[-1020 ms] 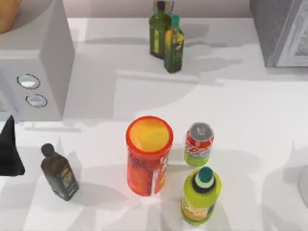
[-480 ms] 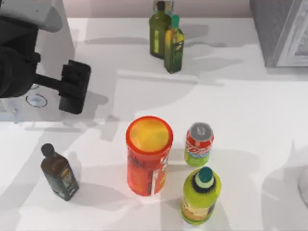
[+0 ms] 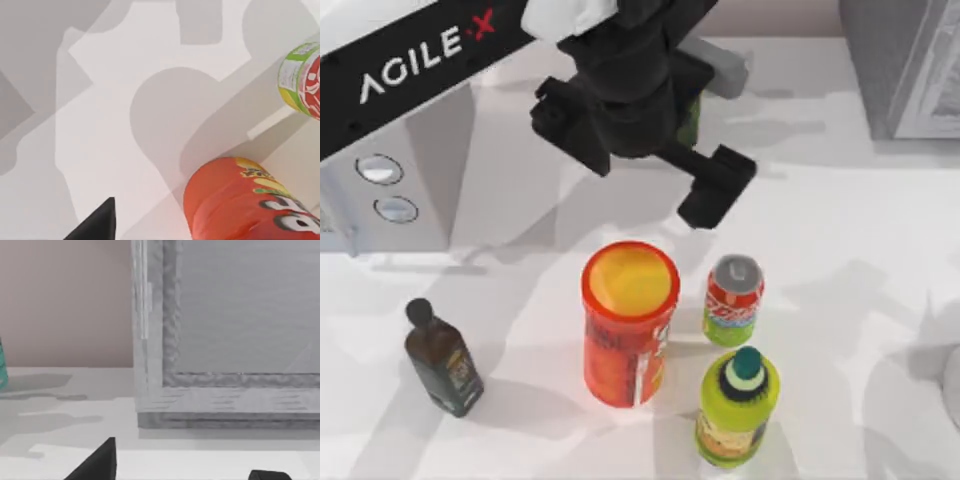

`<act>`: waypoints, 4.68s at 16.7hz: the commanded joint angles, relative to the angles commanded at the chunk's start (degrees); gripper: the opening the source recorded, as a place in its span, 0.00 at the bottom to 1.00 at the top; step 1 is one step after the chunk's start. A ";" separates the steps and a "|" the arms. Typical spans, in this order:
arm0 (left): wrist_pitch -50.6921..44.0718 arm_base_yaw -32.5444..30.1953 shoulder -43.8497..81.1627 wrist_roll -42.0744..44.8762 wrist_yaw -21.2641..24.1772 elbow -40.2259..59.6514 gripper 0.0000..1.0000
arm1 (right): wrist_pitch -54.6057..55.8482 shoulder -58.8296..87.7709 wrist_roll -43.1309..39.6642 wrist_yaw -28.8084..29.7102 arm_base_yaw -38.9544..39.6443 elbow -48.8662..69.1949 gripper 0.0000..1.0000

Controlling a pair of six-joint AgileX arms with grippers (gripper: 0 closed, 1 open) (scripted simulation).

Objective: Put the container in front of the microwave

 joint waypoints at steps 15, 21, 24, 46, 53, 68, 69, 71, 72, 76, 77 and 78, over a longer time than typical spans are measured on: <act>-13.73 -8.67 23.36 -0.74 0.46 25.91 1.00 | 0.00 0.00 0.00 0.00 0.00 0.00 1.00; -4.60 -8.80 22.46 -0.64 0.45 15.75 1.00 | 0.00 0.00 0.00 0.00 0.00 0.00 1.00; 0.04 -8.84 22.16 -0.69 0.44 10.87 1.00 | 0.00 0.00 0.00 0.00 0.00 0.00 1.00; 0.63 -8.85 22.13 -0.70 0.44 10.27 0.00 | 0.00 0.00 0.00 0.00 0.00 0.00 1.00; -1.69 -9.11 22.47 -0.37 0.45 12.46 0.00 | 0.00 0.00 0.00 0.00 0.00 0.00 1.00; -5.64 -3.24 14.20 1.73 0.36 14.35 0.00 | 0.00 0.00 0.00 0.00 0.00 0.00 1.00; -4.78 -1.16 11.21 2.45 0.36 12.27 0.00 | 0.00 0.00 0.00 0.00 0.00 0.00 1.00; -3.01 3.53 4.44 3.93 0.44 7.02 0.00 | 0.00 0.00 0.00 0.00 0.00 0.00 1.00; -2.12 6.06 0.78 4.65 0.51 3.87 0.00 | 0.00 0.00 0.00 0.00 0.00 0.00 1.00; 1.11 16.79 -14.38 6.68 0.84 -11.62 0.00 | 0.00 0.00 0.00 0.00 0.00 0.00 1.00; 1.89 19.55 -17.98 6.88 0.86 -15.98 0.00 | 0.00 0.00 0.00 0.00 0.00 0.00 1.00; 2.68 22.34 -21.37 6.95 0.83 -20.40 0.00 | 0.00 0.00 0.00 0.00 0.00 0.00 1.00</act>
